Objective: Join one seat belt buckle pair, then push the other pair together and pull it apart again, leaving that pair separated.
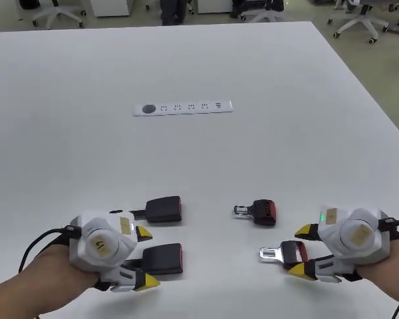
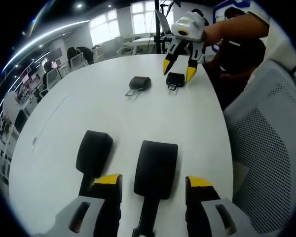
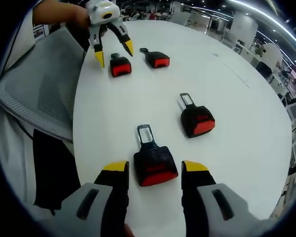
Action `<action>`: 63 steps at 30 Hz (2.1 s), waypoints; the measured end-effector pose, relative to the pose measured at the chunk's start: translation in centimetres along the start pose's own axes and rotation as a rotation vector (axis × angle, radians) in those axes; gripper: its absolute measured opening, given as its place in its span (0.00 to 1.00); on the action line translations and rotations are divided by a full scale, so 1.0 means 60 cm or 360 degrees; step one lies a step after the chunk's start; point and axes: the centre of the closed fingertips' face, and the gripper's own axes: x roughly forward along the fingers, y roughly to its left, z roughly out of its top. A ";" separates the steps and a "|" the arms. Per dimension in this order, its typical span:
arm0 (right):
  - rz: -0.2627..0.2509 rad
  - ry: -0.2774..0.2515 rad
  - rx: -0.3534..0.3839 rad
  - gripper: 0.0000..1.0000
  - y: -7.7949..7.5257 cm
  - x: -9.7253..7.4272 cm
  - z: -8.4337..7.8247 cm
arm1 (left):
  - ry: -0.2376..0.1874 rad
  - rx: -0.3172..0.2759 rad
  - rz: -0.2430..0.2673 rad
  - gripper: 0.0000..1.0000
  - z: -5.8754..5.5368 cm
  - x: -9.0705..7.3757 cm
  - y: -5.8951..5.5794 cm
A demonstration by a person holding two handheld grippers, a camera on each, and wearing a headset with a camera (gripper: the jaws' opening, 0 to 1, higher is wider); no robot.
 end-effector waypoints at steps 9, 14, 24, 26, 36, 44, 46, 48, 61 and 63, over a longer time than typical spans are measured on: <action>0.0066 0.0036 -0.0032 0.39 -0.002 0.007 -0.006 | 0.0045 0.0042 -0.0067 0.44 -0.003 0.012 -0.003; 0.0086 0.0050 -0.0047 0.38 0.001 0.009 -0.007 | 0.0067 0.0059 -0.0091 0.42 -0.006 0.019 -0.001; 0.0145 0.0056 -0.0055 0.36 0.002 0.016 -0.012 | 0.0082 0.0098 -0.0168 0.38 -0.001 0.024 -0.010; 0.0160 0.0061 -0.0059 0.36 0.003 0.017 -0.012 | 0.0079 0.0092 -0.0178 0.37 -0.002 0.025 -0.009; 0.0209 0.0012 -0.0088 0.35 -0.005 0.016 -0.011 | 0.0059 0.0083 -0.0209 0.35 -0.004 0.027 -0.008; 0.0216 0.0053 -0.0124 0.35 -0.003 0.021 -0.012 | 0.0043 0.0110 -0.0210 0.35 -0.001 0.026 -0.010; 0.0216 0.0053 -0.0123 0.35 -0.003 0.022 -0.012 | 0.0046 0.0115 -0.0213 0.35 -0.003 0.027 -0.009; 0.0216 0.0052 -0.0121 0.35 -0.002 0.021 -0.012 | 0.0047 0.0122 -0.0215 0.35 -0.003 0.027 -0.009; 0.0201 0.0082 -0.0113 0.35 0.001 0.018 -0.006 | 0.0061 0.0124 -0.0211 0.34 -0.003 0.027 -0.010; 0.0197 0.0081 -0.0114 0.35 0.001 0.019 -0.006 | 0.0063 0.0124 -0.0211 0.34 -0.003 0.027 -0.010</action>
